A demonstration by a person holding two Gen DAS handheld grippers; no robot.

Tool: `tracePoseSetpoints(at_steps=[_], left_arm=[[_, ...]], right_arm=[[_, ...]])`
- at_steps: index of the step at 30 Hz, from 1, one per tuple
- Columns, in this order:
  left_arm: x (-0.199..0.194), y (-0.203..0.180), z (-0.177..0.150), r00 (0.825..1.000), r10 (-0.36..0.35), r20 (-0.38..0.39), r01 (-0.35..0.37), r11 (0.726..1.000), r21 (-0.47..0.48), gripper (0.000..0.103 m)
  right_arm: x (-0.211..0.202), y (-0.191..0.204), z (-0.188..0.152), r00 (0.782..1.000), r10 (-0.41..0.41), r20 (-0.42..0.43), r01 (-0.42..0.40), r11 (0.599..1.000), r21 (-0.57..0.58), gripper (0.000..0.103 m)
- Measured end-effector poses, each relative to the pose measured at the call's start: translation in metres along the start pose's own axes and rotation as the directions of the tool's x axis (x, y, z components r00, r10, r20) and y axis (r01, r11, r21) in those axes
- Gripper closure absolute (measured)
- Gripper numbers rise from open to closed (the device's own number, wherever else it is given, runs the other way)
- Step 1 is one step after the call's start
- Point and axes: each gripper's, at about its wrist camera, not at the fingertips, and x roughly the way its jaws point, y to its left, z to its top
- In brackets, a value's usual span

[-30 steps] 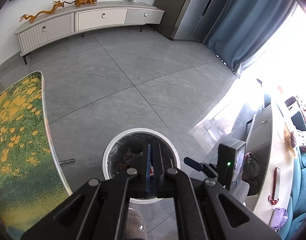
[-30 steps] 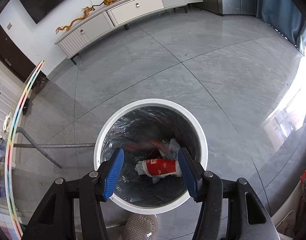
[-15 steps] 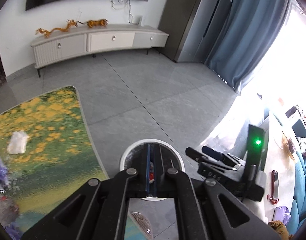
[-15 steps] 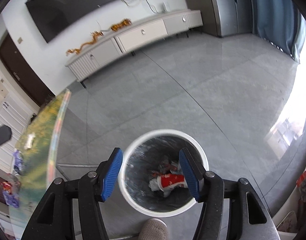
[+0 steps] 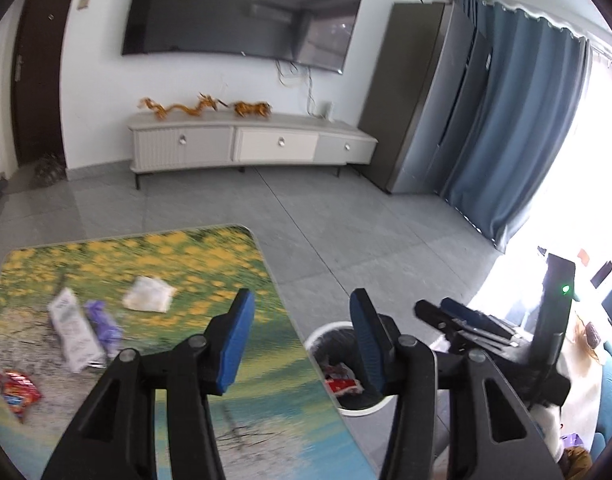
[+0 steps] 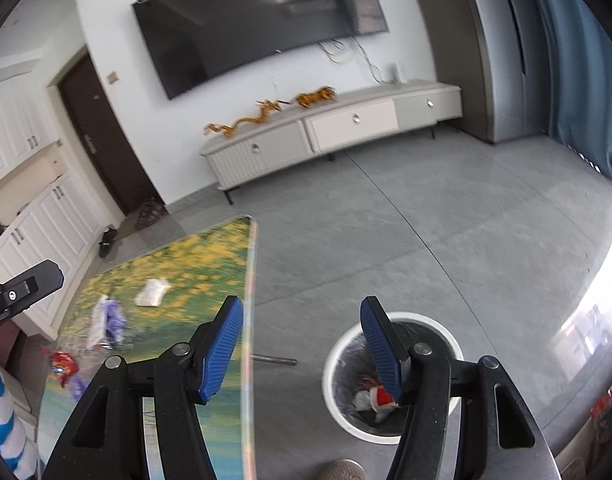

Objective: Collect trash
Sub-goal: 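Move both open tools back over the trash on the table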

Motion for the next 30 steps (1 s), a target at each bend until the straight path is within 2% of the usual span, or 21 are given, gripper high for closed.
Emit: tracePoseSetpoints(at_steps=[8, 11, 13, 16, 21, 26, 30], left_arm=[[-0.096, 0.067, -0.001, 0.988, 0.100, 0.113, -0.098, 0.995, -0.021, 0.055], [-0.132, 0.097, -0.006, 0.976, 0.152, 0.155, -0.147, 0.988, -0.044, 0.055], [-0.153, 0.116, -0.013, 0.962, 0.204, 0.181, -0.197, 0.979, -0.060, 0.055], [-0.177, 0.145, -0.025, 0.952, 0.244, 0.186, -0.230, 0.969, -0.095, 0.055], [-0.197, 0.182, -0.048, 0.939, 0.294, 0.179, -0.276, 0.953, -0.122, 0.055], [-0.198, 0.217, -0.069, 0.937, 0.312, 0.159, -0.290, 0.946, -0.149, 0.055], [-0.186, 0.241, -0.087, 0.938, 0.322, 0.129, -0.300, 0.940, -0.165, 0.055]], right_arm=[[-0.037, 0.057, 0.014, 0.994, 0.071, 0.084, -0.065, 0.995, -0.074, 0.042], [-0.045, 0.077, 0.016, 0.990, 0.102, 0.100, -0.092, 0.990, -0.104, 0.042], [-0.049, 0.089, 0.015, 0.986, 0.125, 0.107, -0.111, 0.986, -0.125, 0.042], [-0.052, 0.108, 0.014, 0.983, 0.151, 0.107, -0.135, 0.979, -0.150, 0.042], [-0.049, 0.139, 0.011, 0.981, 0.174, 0.089, -0.154, 0.968, -0.196, 0.042], [-0.043, 0.162, 0.004, 0.980, 0.190, 0.061, -0.171, 0.957, -0.233, 0.042], [-0.029, 0.178, -0.007, 0.978, 0.209, 0.006, -0.201, 0.948, -0.247, 0.042]])
